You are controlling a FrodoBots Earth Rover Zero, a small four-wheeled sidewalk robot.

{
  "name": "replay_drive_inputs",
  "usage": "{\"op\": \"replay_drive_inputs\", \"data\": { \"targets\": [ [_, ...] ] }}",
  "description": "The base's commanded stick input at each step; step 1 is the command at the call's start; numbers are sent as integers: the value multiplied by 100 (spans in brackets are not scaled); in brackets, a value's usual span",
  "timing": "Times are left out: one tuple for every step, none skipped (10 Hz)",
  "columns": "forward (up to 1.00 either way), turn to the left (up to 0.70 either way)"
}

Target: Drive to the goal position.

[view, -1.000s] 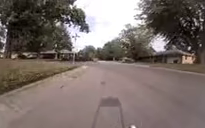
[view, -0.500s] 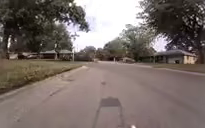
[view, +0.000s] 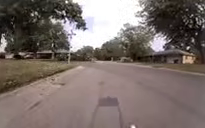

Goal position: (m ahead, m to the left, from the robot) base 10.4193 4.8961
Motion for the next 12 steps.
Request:
{"op": "replay_drive_inputs", "data": {
  "targets": [
    [100, 0],
    [100, 0],
    [100, 1],
    [100, 3],
    [100, 3],
    [100, 3],
    [100, 3],
    [100, 3],
    [100, 5],
    [100, 6],
    [100, 8],
    [100, 9]
  ]
}}
